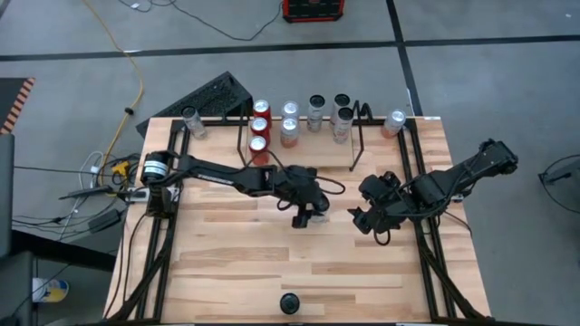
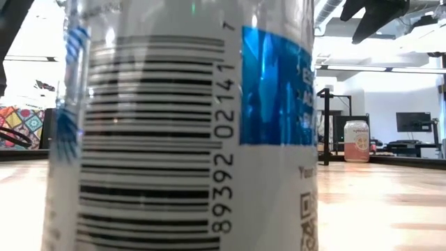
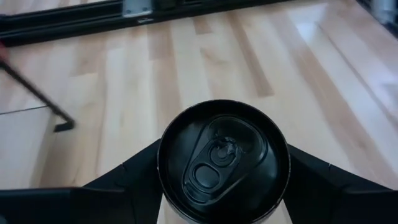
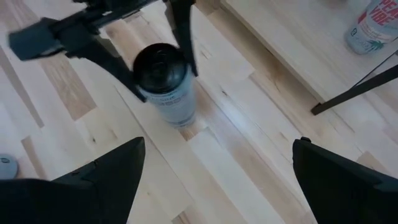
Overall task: Place canned beverage on shelf
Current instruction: Put the top white blue soda can on the shelf aligned with the other white blue soda can
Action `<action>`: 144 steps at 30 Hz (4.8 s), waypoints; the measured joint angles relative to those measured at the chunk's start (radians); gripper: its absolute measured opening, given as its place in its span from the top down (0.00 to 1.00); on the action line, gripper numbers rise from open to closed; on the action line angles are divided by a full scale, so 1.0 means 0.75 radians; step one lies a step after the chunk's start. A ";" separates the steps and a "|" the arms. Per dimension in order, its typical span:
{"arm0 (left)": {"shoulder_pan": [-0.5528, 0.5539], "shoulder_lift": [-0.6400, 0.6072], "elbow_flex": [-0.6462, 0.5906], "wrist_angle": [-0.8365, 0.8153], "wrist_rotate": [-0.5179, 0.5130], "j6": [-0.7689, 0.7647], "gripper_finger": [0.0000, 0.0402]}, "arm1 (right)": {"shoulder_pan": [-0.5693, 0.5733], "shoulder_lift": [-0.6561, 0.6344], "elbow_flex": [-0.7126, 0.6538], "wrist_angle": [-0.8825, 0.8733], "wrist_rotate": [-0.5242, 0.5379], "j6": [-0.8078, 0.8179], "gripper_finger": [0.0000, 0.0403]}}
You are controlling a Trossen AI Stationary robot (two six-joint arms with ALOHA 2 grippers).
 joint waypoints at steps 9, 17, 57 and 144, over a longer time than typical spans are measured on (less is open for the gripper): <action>-0.001 -0.058 -0.002 -0.089 0.658 0.416 0.40 | 0.000 0.000 0.000 0.011 -0.010 0.001 0.05; -0.025 -0.052 -0.001 -0.142 0.796 0.676 0.39 | 0.000 0.000 0.000 0.047 -0.017 0.002 0.05; -0.167 -0.059 0.157 -0.474 0.235 0.474 0.24 | 0.000 0.000 0.000 0.082 -0.016 -0.046 0.05; -0.619 0.117 0.165 -0.285 -1.137 -0.803 0.24 | 0.089 0.004 0.001 0.248 -0.048 -0.116 0.05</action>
